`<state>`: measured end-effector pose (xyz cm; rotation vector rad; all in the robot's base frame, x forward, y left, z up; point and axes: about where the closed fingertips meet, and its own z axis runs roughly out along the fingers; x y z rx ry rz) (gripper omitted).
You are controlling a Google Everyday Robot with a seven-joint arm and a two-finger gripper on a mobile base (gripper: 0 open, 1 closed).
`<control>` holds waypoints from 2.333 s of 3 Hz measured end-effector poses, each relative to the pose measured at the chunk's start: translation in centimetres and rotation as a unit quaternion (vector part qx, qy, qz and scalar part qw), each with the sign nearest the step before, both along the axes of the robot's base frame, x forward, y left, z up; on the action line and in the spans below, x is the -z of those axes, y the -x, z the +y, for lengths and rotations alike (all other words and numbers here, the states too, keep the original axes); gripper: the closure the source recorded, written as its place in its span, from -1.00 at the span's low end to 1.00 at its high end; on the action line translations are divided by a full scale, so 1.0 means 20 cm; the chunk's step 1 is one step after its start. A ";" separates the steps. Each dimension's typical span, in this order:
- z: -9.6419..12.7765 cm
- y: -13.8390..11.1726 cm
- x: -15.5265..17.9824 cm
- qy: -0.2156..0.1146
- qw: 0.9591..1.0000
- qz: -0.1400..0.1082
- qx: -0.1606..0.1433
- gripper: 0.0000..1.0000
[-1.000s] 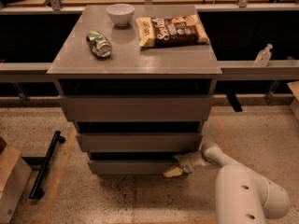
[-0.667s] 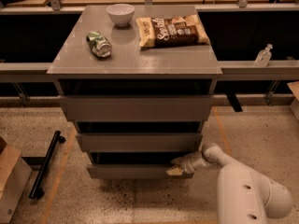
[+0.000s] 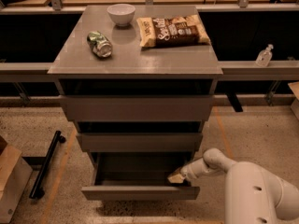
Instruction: Open bottom drawer
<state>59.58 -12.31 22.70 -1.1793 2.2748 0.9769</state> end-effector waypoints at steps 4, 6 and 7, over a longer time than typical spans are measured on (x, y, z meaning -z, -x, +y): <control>-0.02 0.29 0.22 0.012 0.994 0.105 0.038 -0.89; 0.01 0.29 0.07 -0.002 0.997 0.068 0.042 -1.00; 0.04 0.26 -0.04 -0.008 0.999 0.034 0.039 -1.00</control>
Offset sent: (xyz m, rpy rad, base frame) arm -0.0318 0.0002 -0.0603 -0.0255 0.2050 -0.0254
